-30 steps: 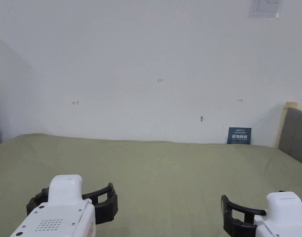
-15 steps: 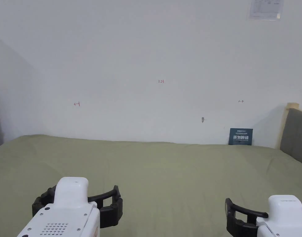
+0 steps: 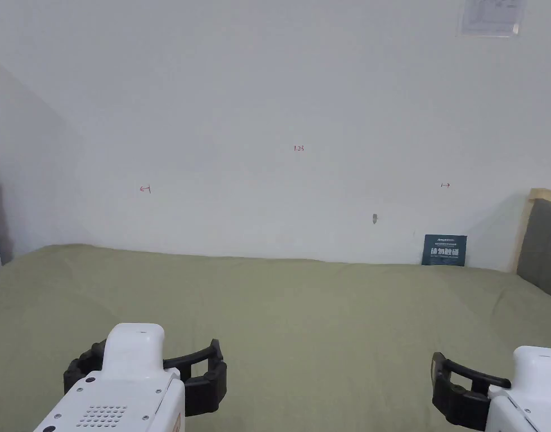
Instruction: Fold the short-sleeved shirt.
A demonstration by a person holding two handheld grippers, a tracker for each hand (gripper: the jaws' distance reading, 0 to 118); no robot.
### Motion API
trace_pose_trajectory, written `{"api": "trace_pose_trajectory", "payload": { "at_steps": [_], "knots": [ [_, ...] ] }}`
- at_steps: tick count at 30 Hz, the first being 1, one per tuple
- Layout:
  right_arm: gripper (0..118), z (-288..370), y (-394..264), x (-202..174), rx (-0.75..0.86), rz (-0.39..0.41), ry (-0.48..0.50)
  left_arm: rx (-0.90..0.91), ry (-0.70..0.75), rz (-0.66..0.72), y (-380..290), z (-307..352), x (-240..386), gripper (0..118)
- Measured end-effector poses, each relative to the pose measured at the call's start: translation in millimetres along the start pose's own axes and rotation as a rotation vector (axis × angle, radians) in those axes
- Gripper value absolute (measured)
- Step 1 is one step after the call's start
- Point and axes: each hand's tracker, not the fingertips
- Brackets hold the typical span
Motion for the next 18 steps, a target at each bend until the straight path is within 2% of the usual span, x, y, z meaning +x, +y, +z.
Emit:
{"api": "trace_pose_trajectory", "payload": {
  "at_steps": [6,18],
  "knots": [
    [118,1.6,-0.3,-1.8,0.014,0.051,-0.012,-0.002,0.0,0.01,1.5,-1.1,-2.2,118],
    [118,0.6,3.5,3.2,0.01,0.03,-0.016,-0.004,0.002,0.017,3.4,-2.8,-4.2,118]
  ]
}}
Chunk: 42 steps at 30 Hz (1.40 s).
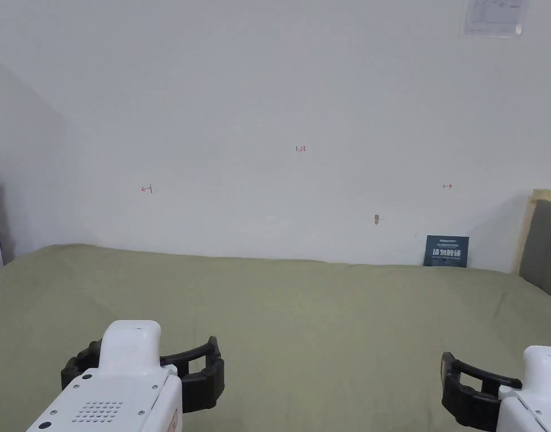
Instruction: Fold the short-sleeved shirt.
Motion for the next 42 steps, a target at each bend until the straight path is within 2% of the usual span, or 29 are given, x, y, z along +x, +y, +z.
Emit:
{"api": "trace_pose_trajectory", "payload": {
  "at_steps": [10,24,33,42],
  "knots": [
    [118,0,1,-2,0.008,0.016,0.016,0.003,0.002,-0.01,3,0,0,118],
    [118,3,7,6,0.037,-0.04,0.071,-0.001,-0.009,-0.011,5,-1,2,118],
    [118,-1,12,10,-0.029,-0.122,0.106,-0.001,-0.004,-0.007,9,-3,0,118],
    [118,-11,16,10,-0.146,-0.116,0.047,-0.01,-0.002,-0.022,8,-7,1,118]
  ]
}}
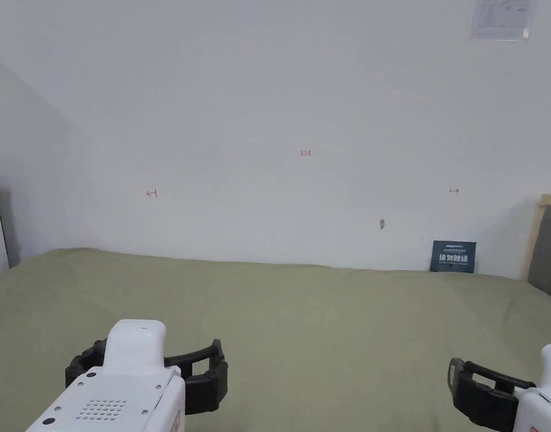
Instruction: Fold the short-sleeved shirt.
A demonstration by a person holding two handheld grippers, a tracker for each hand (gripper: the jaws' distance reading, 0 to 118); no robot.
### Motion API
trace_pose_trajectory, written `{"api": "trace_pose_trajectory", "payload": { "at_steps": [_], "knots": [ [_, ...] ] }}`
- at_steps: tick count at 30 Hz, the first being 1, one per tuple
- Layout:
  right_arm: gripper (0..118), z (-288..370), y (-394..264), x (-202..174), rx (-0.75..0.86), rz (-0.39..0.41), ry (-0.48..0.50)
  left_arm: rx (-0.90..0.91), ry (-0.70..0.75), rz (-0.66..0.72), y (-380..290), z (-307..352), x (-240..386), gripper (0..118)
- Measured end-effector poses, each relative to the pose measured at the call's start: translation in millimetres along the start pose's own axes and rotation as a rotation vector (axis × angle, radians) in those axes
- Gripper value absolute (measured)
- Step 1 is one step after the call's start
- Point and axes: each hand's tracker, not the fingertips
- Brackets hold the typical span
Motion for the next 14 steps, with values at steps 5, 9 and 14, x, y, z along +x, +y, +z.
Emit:
{"api": "trace_pose_trajectory", "payload": {
  "at_steps": [5,9,14],
  "knots": [
    [118,-7,0,-4,-0.074,0.002,0.029,-0.014,0.003,0.0,-4,-3,0,118],
    [118,-7,-5,-9,-0.031,0.041,-0.02,-0.019,0.003,0.004,-6,-4,0,118],
    [118,-9,-15,-22,0.001,0.12,-0.079,-0.017,0.003,0.004,-5,-7,0,118]
  ]
}}
